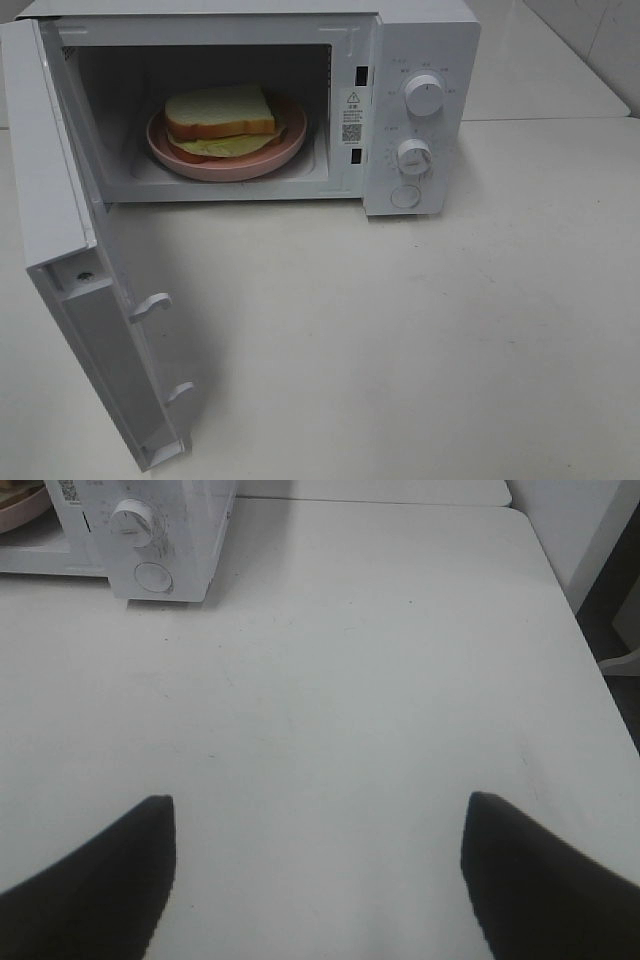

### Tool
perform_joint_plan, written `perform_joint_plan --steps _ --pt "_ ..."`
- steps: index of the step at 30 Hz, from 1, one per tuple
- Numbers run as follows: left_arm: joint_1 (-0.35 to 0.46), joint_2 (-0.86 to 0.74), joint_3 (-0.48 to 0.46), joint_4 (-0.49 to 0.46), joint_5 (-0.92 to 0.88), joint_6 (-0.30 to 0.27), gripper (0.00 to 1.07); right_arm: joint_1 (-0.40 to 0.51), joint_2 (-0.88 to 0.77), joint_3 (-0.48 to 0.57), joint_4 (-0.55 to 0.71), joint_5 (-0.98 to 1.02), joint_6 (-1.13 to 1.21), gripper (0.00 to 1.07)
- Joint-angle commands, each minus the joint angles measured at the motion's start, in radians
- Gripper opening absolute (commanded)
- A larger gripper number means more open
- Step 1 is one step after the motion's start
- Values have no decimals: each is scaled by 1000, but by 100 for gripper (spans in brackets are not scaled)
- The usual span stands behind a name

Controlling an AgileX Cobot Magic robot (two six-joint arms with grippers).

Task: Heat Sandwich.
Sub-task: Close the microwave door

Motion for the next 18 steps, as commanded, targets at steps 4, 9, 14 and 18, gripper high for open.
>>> perform_joint_plan --steps 4,9,14,18 --pt "-7 -24 4 2 -4 -4 98 -7 -26 5 2 -10 11 76" --pt "-7 -23 4 2 -4 -4 98 -7 -26 5 2 -10 11 76" --pt "-7 -22 4 -3 -4 -4 98 -7 -26 5 2 -10 11 76" --pt "-7 -22 4 -6 -4 -4 98 -7 -26 5 2 -10 11 76"
